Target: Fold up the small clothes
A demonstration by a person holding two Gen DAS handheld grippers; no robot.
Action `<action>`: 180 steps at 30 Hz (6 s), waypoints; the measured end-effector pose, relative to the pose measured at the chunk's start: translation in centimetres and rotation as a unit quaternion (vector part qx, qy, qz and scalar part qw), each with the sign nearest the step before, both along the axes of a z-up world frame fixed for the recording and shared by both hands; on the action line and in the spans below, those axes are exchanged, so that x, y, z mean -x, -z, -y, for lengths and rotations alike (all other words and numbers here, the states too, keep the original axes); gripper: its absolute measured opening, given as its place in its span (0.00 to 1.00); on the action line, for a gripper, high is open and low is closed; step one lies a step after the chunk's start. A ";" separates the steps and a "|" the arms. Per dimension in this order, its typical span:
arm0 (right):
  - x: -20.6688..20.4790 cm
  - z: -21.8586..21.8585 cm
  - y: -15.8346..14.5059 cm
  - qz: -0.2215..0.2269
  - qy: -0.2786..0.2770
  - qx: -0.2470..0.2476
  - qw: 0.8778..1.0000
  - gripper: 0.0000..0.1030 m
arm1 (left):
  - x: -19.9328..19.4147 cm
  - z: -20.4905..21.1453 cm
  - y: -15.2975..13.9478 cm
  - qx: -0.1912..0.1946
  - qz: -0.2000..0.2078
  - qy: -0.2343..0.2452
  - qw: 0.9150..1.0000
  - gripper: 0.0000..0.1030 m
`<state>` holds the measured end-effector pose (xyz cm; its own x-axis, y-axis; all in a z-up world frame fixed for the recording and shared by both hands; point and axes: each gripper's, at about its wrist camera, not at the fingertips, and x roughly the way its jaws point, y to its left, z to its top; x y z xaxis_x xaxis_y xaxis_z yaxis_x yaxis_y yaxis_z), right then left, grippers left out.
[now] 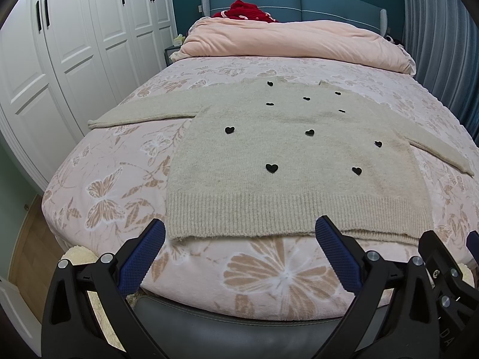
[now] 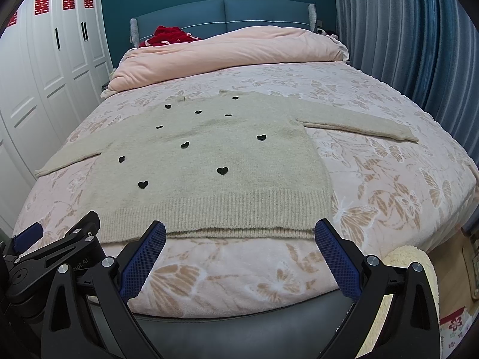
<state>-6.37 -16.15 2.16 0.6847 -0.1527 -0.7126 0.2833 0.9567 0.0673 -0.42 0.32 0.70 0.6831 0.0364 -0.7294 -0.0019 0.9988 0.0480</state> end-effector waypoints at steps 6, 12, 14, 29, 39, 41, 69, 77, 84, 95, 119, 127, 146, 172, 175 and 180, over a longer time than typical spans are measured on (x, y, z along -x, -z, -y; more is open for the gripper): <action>0.0 0.0 0.0 0.000 0.000 0.000 1.000 0.95 | 0.0 0.0 0.0 0.001 -0.001 0.000 1.000 0.95; 0.0 0.0 0.0 -0.001 0.000 0.000 1.000 0.95 | 0.0 0.1 0.0 -0.001 0.001 0.000 1.000 0.95; 0.0 0.0 0.0 -0.001 0.000 0.001 1.000 0.95 | 0.0 0.1 0.0 0.000 0.000 0.000 1.000 0.95; -0.1 -0.1 0.0 -0.002 0.001 0.000 1.000 0.95 | -0.1 0.1 0.1 -0.001 -0.001 0.000 1.000 0.95; -0.1 -0.1 0.0 -0.003 0.002 0.001 1.000 0.95 | 0.0 0.2 0.1 -0.003 0.000 0.001 1.000 0.95; -0.1 -0.1 0.0 -0.003 0.002 0.000 1.000 0.95 | 0.0 0.1 0.1 -0.002 -0.001 0.001 1.000 0.95; -13.2 49.2 12.8 0.024 0.372 -0.318 0.872 0.84 | -8.8 -2.9 3.0 0.056 -0.058 -0.041 0.996 0.95; -21.0 45.6 5.2 0.138 0.236 -0.319 0.907 0.09 | -11.4 -3.3 3.6 0.074 -0.054 -0.048 0.995 0.95; -31.6 21.7 -6.3 0.156 -0.122 -0.272 0.942 0.10 | -12.5 -4.5 3.2 0.108 -0.039 -0.064 0.991 0.95; -32.2 7.3 5.7 0.007 -0.198 -0.270 0.942 0.44 | -20.4 -7.1 2.0 0.231 -0.037 -0.070 0.970 0.95; -31.3 25.4 13.3 -0.021 0.059 -0.296 0.953 0.06 | -37.6 -2.7 8.5 0.228 -0.082 -0.062 0.968 0.10; -29.0 22.9 7.2 0.058 0.027 -0.215 0.974 0.07 | -36.1 -3.1 11.2 0.222 -0.090 -0.076 0.968 0.13; -30.0 19.6 9.6 -0.039 0.009 -0.181 0.983 0.13 | -35.1 -3.2 10.2 0.188 -0.078 -0.062 0.977 0.30; -21.4 7.1 13.0 -0.052 -0.093 -0.030 0.994 0.63 | -36.6 -41.3 5.3 0.190 0.020 -0.365 0.911 0.09; -21.3 7.0 13.0 -0.050 -0.093 -0.033 0.994 0.63 | -37.2 -35.9 0.4 0.200 0.067 -0.287 0.934 0.09; -21.1 7.2 13.1 -0.044 -0.093 -0.045 0.994 0.64 | -36.8 -20.2 -7.2 0.216 0.115 -0.094 0.965 0.09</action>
<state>14.75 -23.35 -10.93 0.6291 0.0390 -0.7763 0.1099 0.9842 0.1385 36.38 20.53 7.90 0.8395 -0.0975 -0.5345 -0.1467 0.9066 -0.3958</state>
